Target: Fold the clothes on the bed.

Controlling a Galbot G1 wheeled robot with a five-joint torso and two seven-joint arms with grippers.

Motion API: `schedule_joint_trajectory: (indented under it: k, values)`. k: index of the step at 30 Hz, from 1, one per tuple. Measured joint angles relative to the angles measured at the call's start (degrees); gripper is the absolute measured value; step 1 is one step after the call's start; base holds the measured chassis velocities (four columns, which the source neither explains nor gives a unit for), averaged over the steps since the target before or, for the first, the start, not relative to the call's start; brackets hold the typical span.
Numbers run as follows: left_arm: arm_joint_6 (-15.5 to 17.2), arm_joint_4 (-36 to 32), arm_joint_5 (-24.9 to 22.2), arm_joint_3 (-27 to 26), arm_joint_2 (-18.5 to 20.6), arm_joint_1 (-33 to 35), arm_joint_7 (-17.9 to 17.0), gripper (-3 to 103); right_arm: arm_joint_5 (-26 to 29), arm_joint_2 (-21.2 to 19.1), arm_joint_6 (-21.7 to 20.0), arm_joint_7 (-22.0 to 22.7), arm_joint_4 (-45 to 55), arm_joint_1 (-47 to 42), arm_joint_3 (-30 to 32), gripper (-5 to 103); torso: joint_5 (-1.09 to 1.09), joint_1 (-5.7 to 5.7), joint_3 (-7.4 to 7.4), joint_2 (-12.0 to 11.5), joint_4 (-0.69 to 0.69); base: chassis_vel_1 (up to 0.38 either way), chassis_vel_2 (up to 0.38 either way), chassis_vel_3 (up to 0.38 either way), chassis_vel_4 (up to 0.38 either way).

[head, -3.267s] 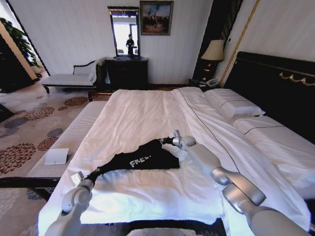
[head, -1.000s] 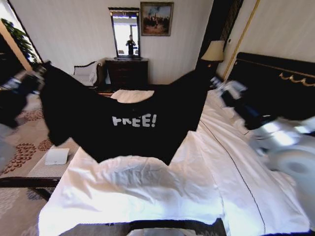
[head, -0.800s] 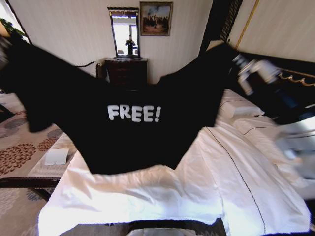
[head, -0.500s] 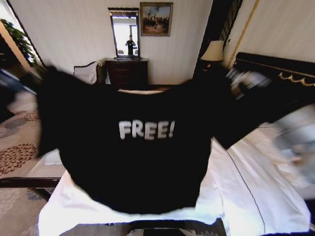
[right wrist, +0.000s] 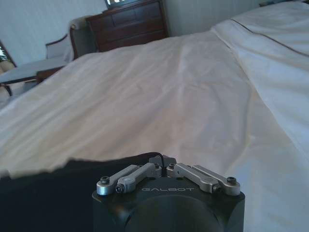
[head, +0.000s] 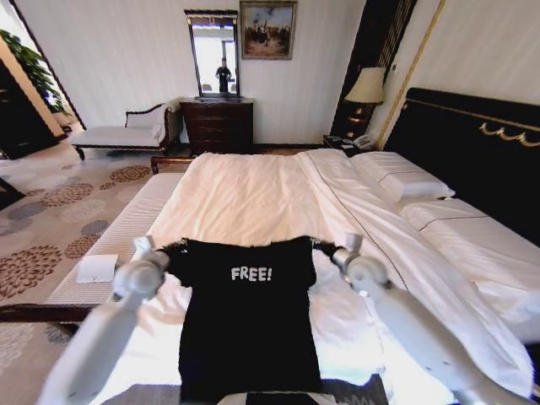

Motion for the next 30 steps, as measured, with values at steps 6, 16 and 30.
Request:
schedule_joint_trajectory:
  k: [6, 16, 30]
  values:
    - [-1.66, 3.10, 0.45, 0.56, -1.14, -1.44, 0.29, 0, -2.55, 2.93, 3.17, -1.92, -5.08, 1.89, -0.94, 0, 0.01, 0.02, 0.00, 0.00, 0.01, 0.000, 0.000, 0.000, 0.000]
    - [-4.38, 6.63, 3.02, 1.71, -2.15, -2.35, 1.97, 0, -7.18, 6.83, 7.73, -5.26, -12.34, 4.71, -2.34, 0, 0.00, -0.02, -0.01, 0.02, 0.01, 0.000, 0.000, 0.000, 0.000]
    - [-8.73, 14.88, 6.96, 3.49, -5.83, -5.25, 4.57, 0, -11.81, 10.70, 9.68, -6.01, -18.53, 4.91, -3.09, 0, 0.01, 0.00, -0.01, 0.02, 0.00, 0.000, 0.000, 0.000, 0.000]
